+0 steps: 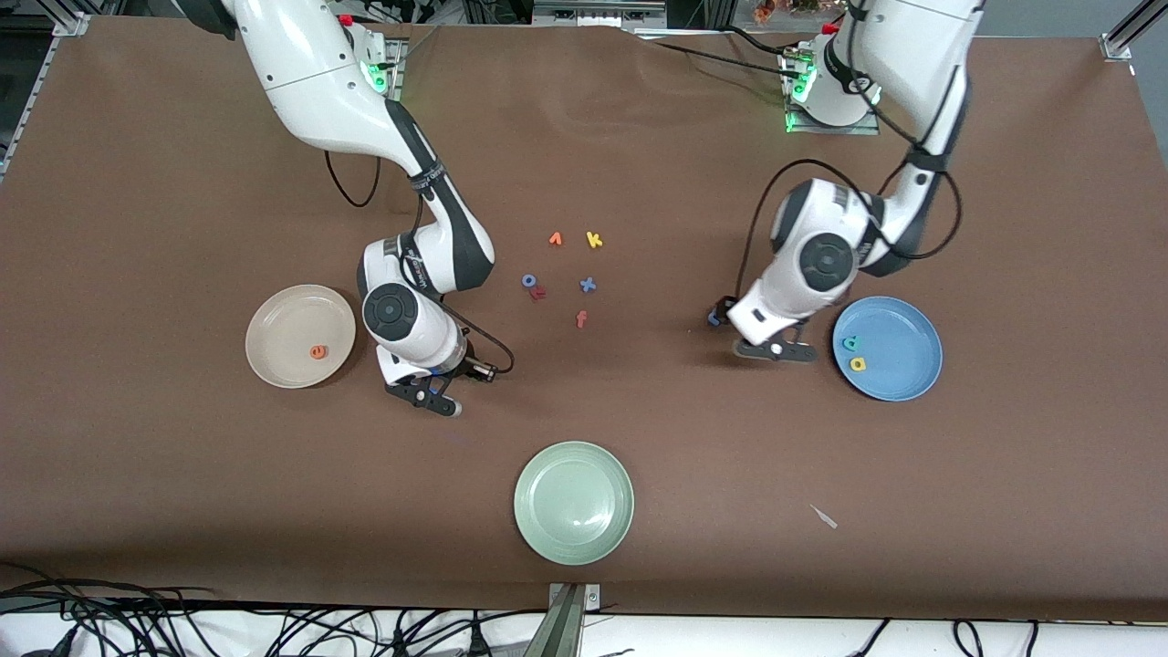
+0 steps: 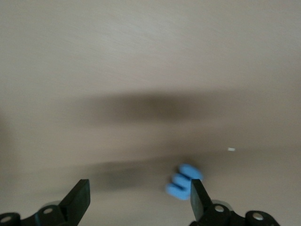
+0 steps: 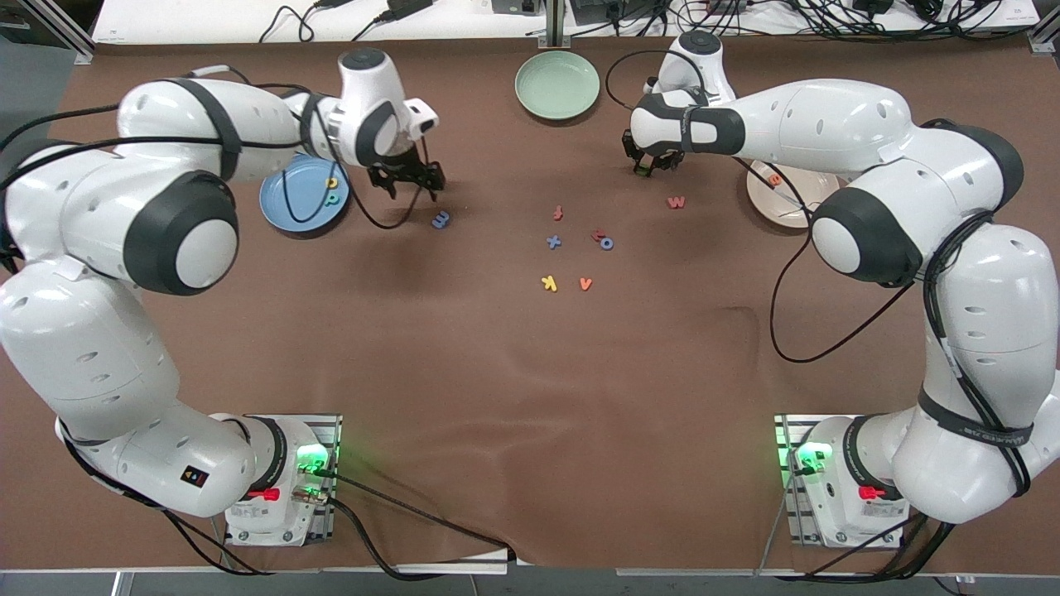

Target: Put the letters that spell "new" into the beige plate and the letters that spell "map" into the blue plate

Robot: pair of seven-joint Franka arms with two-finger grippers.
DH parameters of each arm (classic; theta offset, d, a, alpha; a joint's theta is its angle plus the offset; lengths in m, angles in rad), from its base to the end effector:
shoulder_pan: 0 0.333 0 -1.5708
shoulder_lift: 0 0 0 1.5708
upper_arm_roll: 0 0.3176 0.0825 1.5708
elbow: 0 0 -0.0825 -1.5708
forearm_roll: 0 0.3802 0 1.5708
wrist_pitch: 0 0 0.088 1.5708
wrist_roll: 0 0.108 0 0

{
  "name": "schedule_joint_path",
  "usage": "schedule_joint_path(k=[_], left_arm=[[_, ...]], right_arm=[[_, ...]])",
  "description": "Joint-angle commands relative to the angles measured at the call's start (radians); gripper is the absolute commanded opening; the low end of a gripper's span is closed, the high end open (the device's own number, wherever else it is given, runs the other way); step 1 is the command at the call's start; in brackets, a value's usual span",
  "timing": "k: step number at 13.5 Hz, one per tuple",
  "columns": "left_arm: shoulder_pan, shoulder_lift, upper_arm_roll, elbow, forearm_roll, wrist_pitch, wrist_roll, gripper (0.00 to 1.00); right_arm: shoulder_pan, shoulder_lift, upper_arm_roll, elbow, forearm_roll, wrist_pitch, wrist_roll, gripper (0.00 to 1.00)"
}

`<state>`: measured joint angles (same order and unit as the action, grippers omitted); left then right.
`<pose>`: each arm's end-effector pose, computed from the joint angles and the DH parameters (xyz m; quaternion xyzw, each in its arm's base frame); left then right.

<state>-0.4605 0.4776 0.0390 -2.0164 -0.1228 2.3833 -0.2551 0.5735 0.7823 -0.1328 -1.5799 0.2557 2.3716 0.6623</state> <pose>0.5378 -0.2428 0.2069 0.9973 -0.0379 -0.0618 0.0107 0.6247 0.3122 0.1842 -0.9825 0.1812 0.0139 0.0421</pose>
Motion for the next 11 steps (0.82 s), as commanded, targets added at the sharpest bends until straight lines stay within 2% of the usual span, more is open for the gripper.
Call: schedule_joint_path(k=[1,5,7,8,9,11], left_arm=[[-0.012,0.042,0.01,0.024,-0.026,0.036,-0.012,0.94],[-0.032,0.064,-0.001,0.041,-0.024,0.036,-0.047,0.94],[-0.04,0.075,-0.002,0.041,-0.024,0.046,-0.047,0.82],[-0.044,0.078,-0.002,0.039,-0.026,0.051,-0.049,0.81],[-0.052,0.081,-0.002,0.038,-0.026,0.05,-0.068,0.81],[-0.063,0.082,-0.01,0.034,-0.017,0.05,-0.122,0.88]], right_arm=[[-0.012,0.012,-0.004,0.061,0.008,-0.078,-0.044,0.28],[-0.017,-0.067,-0.051,0.003,0.01,-0.19,-0.22,0.28],[-0.017,-0.127,-0.086,-0.072,0.007,-0.189,-0.323,0.28],[-0.017,-0.155,-0.102,-0.116,0.007,-0.181,-0.386,0.28],[-0.015,-0.187,-0.12,-0.161,0.007,-0.169,-0.435,0.28],[-0.015,-0.254,-0.139,-0.25,0.005,-0.152,-0.51,0.28]])
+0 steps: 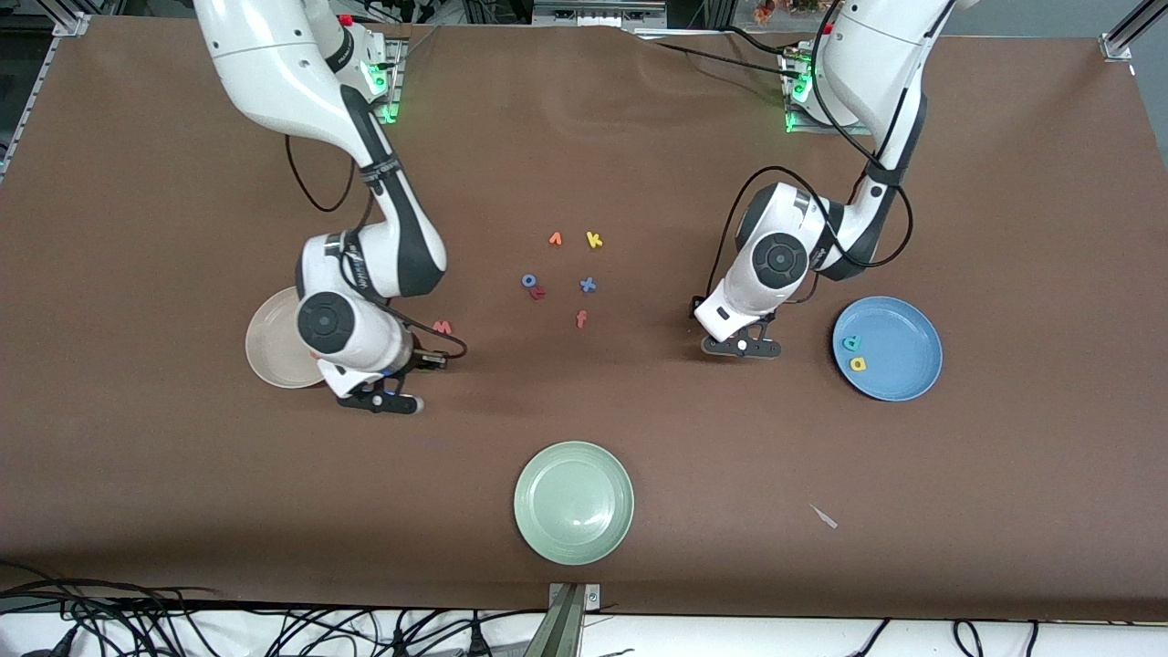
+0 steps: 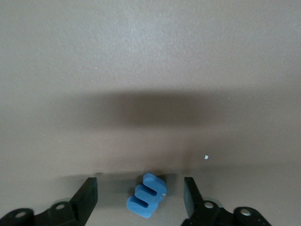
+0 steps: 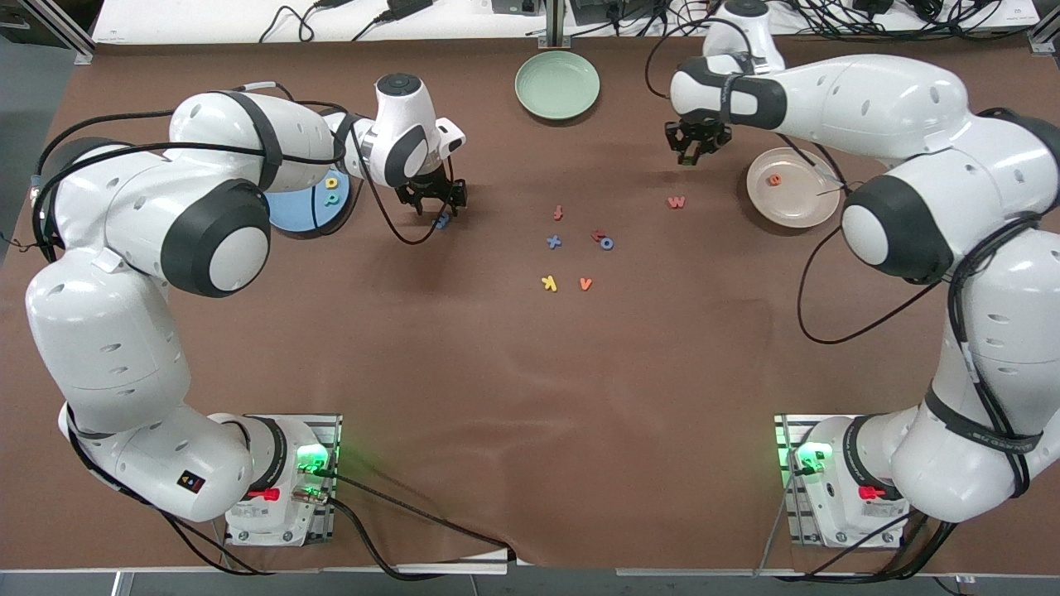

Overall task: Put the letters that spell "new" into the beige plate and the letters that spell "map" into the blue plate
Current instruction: 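Release the u with the right gripper while the left gripper releases P, 3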

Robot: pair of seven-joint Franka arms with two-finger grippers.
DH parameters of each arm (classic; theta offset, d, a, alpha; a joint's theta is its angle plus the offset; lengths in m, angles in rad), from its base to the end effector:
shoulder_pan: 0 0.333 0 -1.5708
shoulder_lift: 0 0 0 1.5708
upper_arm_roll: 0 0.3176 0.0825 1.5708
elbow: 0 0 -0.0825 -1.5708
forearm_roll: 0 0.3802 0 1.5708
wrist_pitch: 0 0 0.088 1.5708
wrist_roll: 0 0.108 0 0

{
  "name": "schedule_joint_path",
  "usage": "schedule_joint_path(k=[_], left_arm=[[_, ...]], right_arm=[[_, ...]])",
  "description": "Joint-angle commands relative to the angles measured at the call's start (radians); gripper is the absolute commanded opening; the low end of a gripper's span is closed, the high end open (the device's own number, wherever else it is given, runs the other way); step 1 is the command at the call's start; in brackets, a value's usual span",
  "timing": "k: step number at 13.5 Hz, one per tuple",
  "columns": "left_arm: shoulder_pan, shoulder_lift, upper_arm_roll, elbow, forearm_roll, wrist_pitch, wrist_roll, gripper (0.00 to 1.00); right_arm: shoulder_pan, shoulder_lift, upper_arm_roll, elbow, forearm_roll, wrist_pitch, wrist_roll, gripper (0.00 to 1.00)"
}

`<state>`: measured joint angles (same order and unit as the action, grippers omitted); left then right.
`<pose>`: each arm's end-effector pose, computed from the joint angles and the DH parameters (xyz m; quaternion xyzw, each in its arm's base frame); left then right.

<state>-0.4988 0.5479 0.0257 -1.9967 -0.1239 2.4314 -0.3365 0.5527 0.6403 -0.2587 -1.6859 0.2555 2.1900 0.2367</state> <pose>0.5277 -0.2708 0.1759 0.9977 -0.0205 -0.0637 0.0063 0.6277 0.2177 0.2302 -0.9978 0.0311 0.0575 0.0068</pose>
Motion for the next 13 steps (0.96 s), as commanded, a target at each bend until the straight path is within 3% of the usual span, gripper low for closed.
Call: schedule_joint_path(k=[1,2,6,11,13], left_arm=[[-0.024,0.014,0.0,0.01,-0.014,0.003,-0.039,0.88],[-0.024,0.014,0.0,0.007,-0.013,0.003,-0.033,0.85],[-0.02,0.02,0.0,0.007,-0.011,0.003,-0.027,0.4],[-0.012,0.018,0.0,0.007,-0.01,0.001,-0.024,0.15],[0.012,0.009,0.0,0.009,0.018,-0.008,0.007,0.13]], right_arm=[[0.006,-0.138,-0.033,-0.185,0.002,0.039,-0.123,0.28],[0.006,-0.16,-0.045,-0.224,0.002,0.051,-0.169,0.28],[0.006,-0.217,-0.1,-0.354,0.002,0.142,-0.344,0.28],[0.004,-0.218,-0.149,-0.397,0.002,0.194,-0.505,0.28],[0.004,-0.211,-0.169,-0.397,0.002,0.195,-0.559,0.29]])
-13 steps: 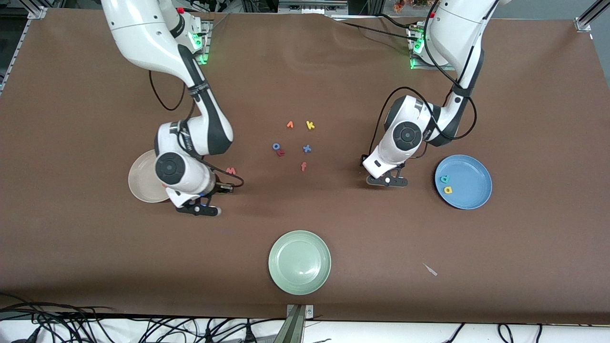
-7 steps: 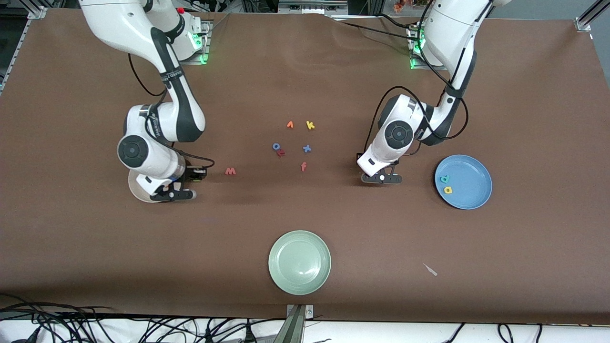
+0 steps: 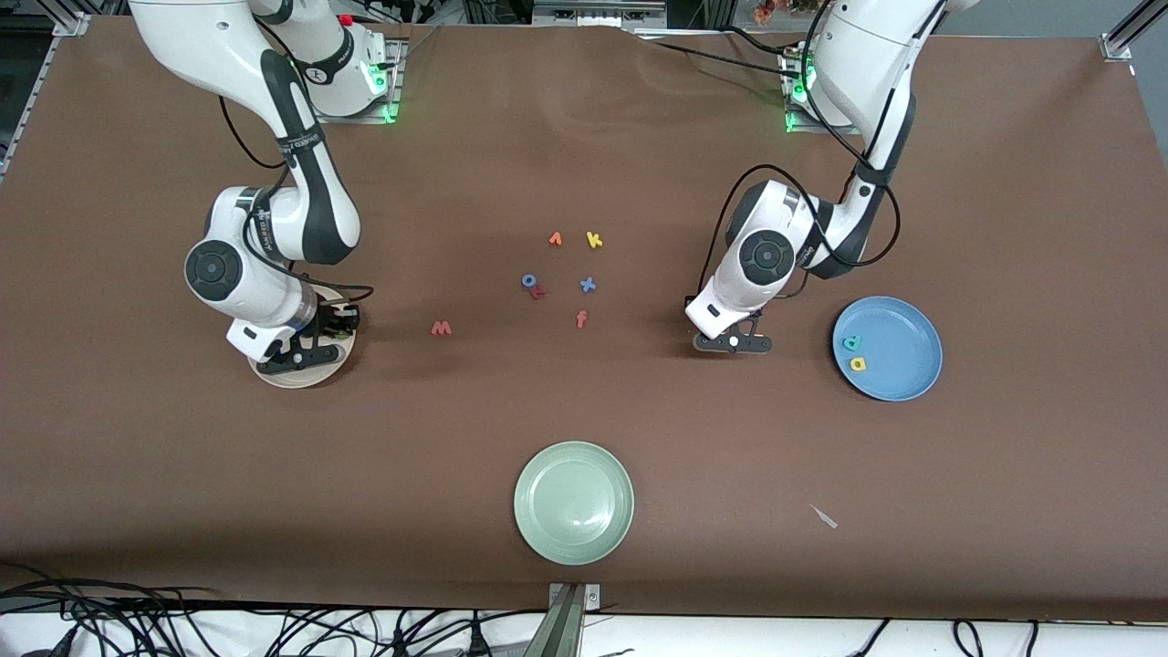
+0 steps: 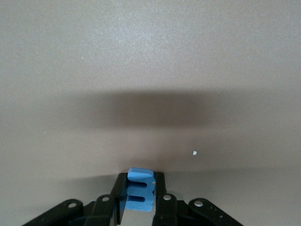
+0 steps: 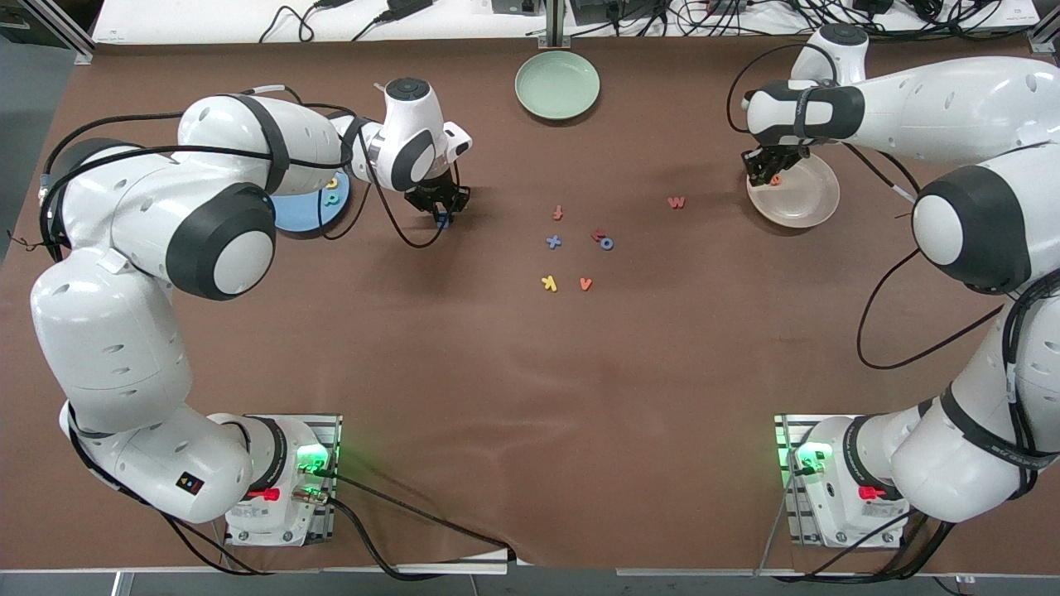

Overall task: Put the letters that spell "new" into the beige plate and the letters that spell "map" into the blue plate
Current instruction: 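Release the u with the right gripper while the left gripper releases P, 3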

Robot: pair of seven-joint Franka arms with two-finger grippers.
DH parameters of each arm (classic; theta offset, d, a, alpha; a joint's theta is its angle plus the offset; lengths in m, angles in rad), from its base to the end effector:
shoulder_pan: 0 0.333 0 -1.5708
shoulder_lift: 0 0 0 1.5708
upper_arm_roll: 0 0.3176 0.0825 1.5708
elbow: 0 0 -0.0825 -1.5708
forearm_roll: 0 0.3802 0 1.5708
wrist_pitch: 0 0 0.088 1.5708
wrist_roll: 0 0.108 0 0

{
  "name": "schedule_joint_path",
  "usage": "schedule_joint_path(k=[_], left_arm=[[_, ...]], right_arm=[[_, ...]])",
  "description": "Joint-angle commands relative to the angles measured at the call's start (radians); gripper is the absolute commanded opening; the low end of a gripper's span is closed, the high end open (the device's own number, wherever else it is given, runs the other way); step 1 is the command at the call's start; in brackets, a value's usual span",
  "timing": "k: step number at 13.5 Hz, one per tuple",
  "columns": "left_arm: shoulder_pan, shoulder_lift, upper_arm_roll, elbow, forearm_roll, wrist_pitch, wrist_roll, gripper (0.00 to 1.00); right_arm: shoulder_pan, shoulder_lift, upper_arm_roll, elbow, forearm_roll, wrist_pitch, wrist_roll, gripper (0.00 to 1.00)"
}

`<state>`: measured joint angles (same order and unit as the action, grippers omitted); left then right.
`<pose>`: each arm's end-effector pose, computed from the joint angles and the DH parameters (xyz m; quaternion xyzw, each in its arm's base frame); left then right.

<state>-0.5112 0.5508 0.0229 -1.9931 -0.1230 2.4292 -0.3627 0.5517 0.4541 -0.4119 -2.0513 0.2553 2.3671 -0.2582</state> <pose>0.5241 -0.2791 0.1753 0.9978 -0.0153 -0.0648 0.0051 0.5758 0.0874 0.2271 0.9921 0.1175 -0.0434 0.0017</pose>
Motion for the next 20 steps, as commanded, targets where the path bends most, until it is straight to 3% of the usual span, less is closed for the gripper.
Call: schedule_joint_path(k=[1,2,3,8,11,12,13,16,20], left_arm=[[0.049,-0.014,0.003,0.005,0.017,-0.01,0.048,0.13],[0.078,-0.034,0.003,0.005,0.017,-0.018,0.074,0.13],[0.114,-0.057,0.003,0.005,0.017,-0.045,0.106,0.13],[0.347,-0.155,0.003,0.007,0.017,-0.154,0.445,0.14],[0.442,-0.166,0.005,0.002,0.017,-0.176,0.643,0.18],[0.463,-0.158,0.006,-0.006,0.017,-0.174,0.69,0.23],[0.479,-0.149,0.011,-0.01,0.017,-0.173,0.717,0.35],[0.493,-0.141,0.015,-0.012,0.017,-0.173,0.725,1.0],[0.493,-0.152,0.015,-0.042,0.017,-0.173,0.709,1.0]], right_arm=[[0.002,-0.023,-0.016,-0.03,0.004,0.018,-0.076,0.35],[-0.001,-0.02,-0.016,-0.027,0.002,0.017,-0.078,0.59],[-0.001,-0.02,-0.016,-0.024,0.005,0.014,-0.07,0.99],[0.019,-0.023,0.002,0.031,0.007,-0.034,-0.016,1.0],[0.065,-0.02,0.013,0.057,0.007,-0.075,0.034,1.0],[0.08,-0.02,0.013,0.057,0.007,-0.075,0.027,1.0],[0.097,-0.017,0.016,0.056,0.005,-0.077,0.017,1.0],[0.119,-0.018,0.053,0.046,0.002,-0.074,-0.074,1.0],[0.119,-0.021,0.1,0.042,0.001,-0.065,-0.164,1.0]])
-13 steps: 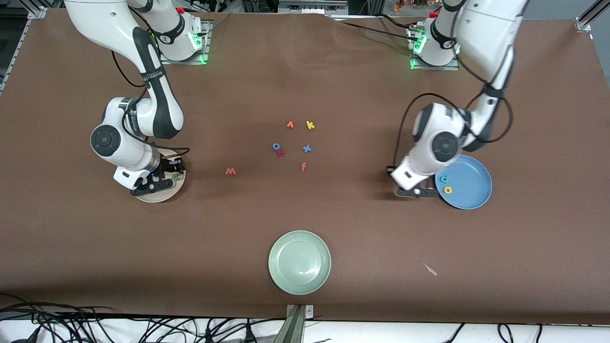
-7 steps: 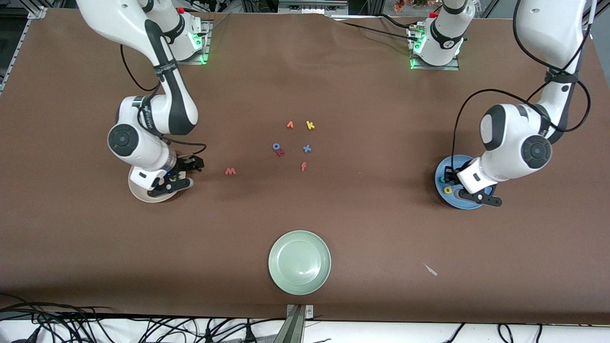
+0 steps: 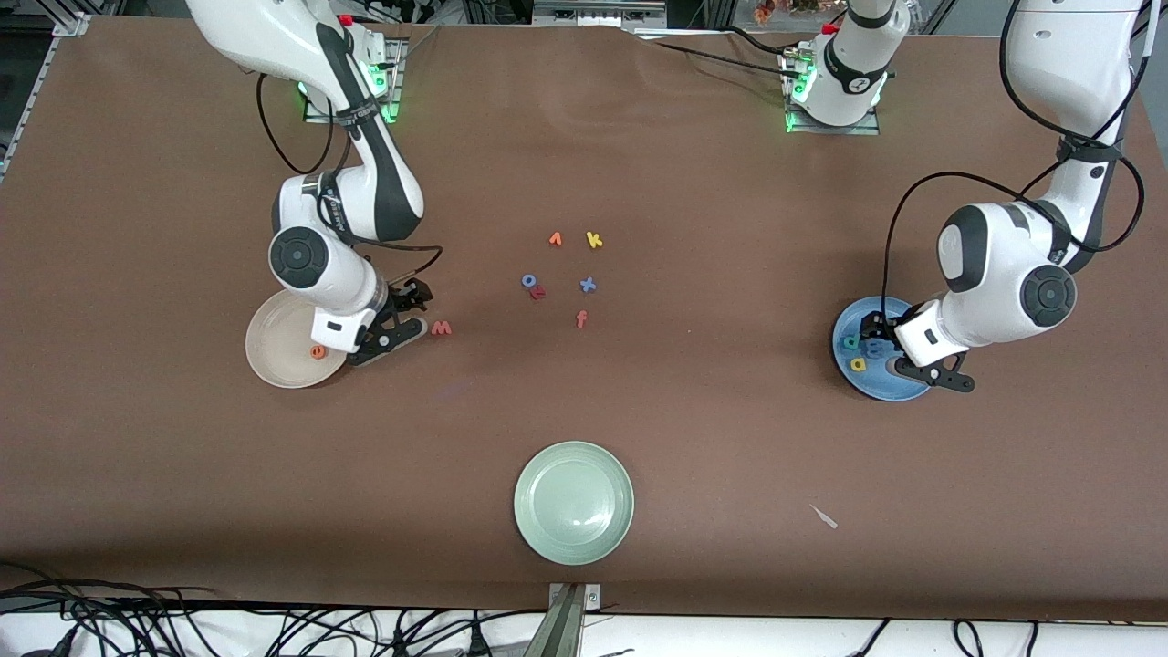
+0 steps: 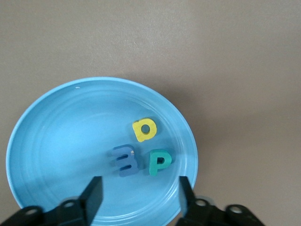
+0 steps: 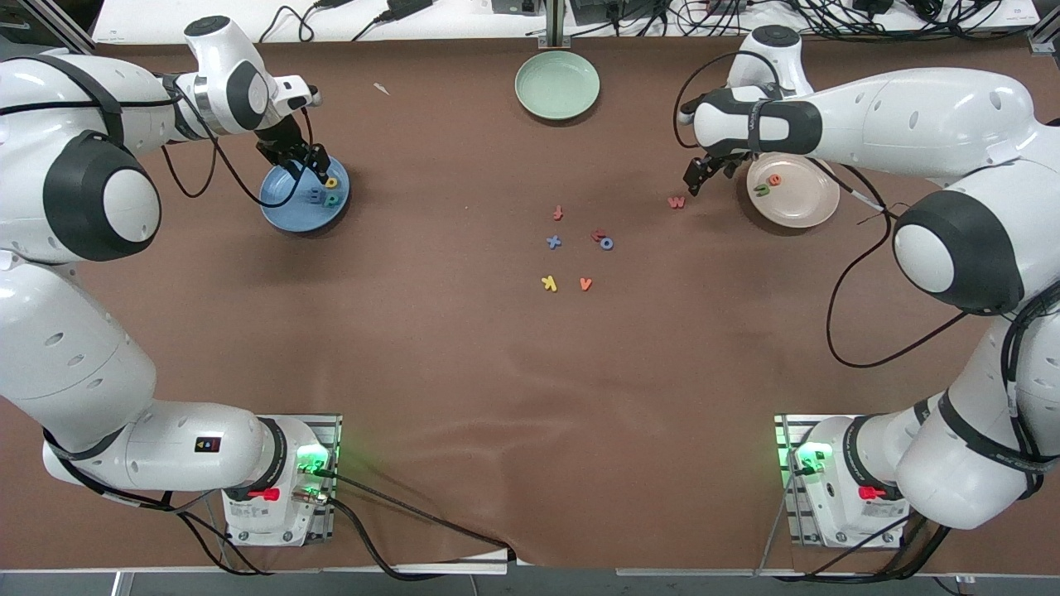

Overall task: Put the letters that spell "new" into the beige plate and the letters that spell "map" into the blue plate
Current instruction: 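Release the u with the right gripper while the left gripper releases P, 3, then raise the left gripper to rest while the right gripper reaches the w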

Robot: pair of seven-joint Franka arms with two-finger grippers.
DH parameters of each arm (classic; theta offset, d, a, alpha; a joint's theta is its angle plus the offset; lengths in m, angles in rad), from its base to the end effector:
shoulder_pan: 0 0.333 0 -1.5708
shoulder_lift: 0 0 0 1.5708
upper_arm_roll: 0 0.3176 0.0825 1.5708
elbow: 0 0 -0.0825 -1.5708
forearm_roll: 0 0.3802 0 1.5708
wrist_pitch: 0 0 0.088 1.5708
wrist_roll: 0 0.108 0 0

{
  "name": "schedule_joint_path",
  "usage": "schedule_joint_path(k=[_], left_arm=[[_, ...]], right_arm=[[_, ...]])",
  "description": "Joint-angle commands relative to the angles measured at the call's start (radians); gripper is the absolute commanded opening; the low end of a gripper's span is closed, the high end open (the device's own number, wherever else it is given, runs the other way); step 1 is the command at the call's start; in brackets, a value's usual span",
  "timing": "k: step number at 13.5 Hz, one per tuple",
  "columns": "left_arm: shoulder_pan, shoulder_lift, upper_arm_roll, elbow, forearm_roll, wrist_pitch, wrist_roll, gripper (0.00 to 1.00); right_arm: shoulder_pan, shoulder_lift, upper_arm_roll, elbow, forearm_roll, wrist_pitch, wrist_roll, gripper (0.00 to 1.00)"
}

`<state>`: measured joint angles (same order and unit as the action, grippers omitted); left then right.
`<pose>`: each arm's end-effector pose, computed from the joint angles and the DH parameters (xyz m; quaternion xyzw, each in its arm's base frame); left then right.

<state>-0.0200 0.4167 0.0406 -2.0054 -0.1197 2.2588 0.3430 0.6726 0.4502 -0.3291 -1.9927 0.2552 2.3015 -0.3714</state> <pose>0.5860 0.0083 0.2378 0.9889 -0.1197 -0.0734 0.0487 0.5565 0.2102 0.2389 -0.9600 -0.2741 0.0531 0.0194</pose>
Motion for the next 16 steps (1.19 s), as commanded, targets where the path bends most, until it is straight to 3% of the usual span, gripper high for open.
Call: schedule_joint_path(k=[1,4,9,13,16], left_arm=[[0.002,-0.019,-0.002,-0.059,0.014,-0.002,0.002,1.0],[0.003,-0.103,-0.005,-0.116,0.014,-0.002,0.004,1.0],[0.04,-0.327,-0.005,-0.119,0.014,-0.016,0.007,1.0],[0.064,-0.533,-0.002,-0.104,0.026,-0.23,0.004,1.0],[0.066,-0.624,-0.008,-0.002,0.141,-0.431,-0.042,1.0]], right_arm=[[-0.002,-0.018,0.028,-0.023,-0.001,0.007,-0.081,1.0],[-0.002,-0.015,0.042,-0.06,0.001,0.079,-0.309,1.0],[-0.002,0.018,0.042,-0.098,0.001,0.217,-0.616,1.0],[-0.001,0.039,0.062,-0.095,0.001,0.259,-0.675,1.0],[0.004,0.065,0.073,-0.071,0.001,0.26,-0.699,1.0]])
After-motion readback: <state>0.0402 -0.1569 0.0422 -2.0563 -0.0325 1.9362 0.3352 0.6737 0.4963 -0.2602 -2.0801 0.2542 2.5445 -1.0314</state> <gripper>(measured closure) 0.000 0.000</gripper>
